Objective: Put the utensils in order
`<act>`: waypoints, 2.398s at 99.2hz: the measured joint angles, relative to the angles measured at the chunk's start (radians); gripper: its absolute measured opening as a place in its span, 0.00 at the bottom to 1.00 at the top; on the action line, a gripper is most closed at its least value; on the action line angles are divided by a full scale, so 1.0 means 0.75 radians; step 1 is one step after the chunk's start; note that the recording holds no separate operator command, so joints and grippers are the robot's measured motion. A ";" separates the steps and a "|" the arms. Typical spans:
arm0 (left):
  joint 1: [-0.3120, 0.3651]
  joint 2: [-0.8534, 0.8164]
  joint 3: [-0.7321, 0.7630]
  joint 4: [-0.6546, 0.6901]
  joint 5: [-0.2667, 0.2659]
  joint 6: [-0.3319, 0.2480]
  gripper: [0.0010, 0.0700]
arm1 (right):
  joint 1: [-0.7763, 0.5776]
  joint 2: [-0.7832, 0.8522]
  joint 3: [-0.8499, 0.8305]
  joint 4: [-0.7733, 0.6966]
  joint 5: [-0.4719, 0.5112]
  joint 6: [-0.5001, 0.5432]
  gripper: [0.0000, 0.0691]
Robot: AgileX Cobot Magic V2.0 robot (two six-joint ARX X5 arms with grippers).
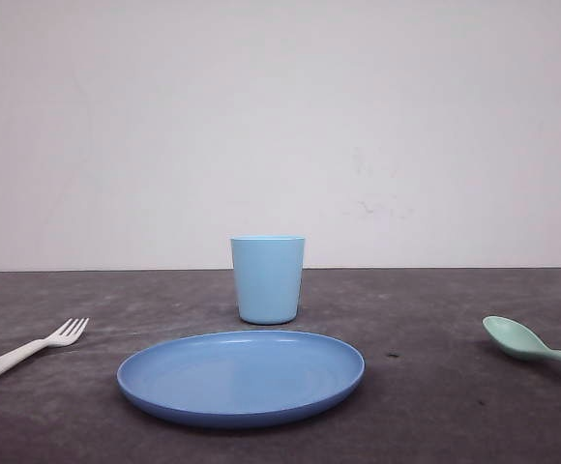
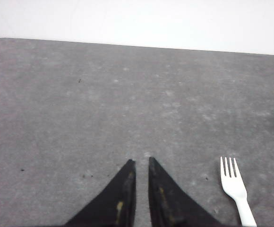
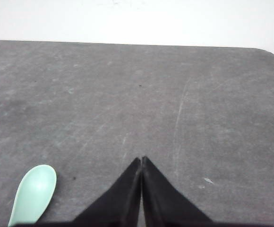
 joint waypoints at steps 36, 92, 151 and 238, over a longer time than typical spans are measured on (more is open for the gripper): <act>0.000 0.000 0.000 -0.001 0.000 0.000 0.02 | 0.000 0.000 0.000 0.000 0.000 0.000 0.00; 0.000 0.000 0.000 0.000 0.000 0.000 0.02 | 0.000 0.000 0.000 0.000 0.000 0.000 0.00; 0.000 0.000 0.000 0.000 0.000 0.000 0.02 | 0.000 0.000 0.000 0.000 0.000 0.000 0.00; 0.000 0.000 0.000 0.000 0.000 0.000 0.02 | 0.000 0.000 0.000 -0.003 -0.036 0.062 0.00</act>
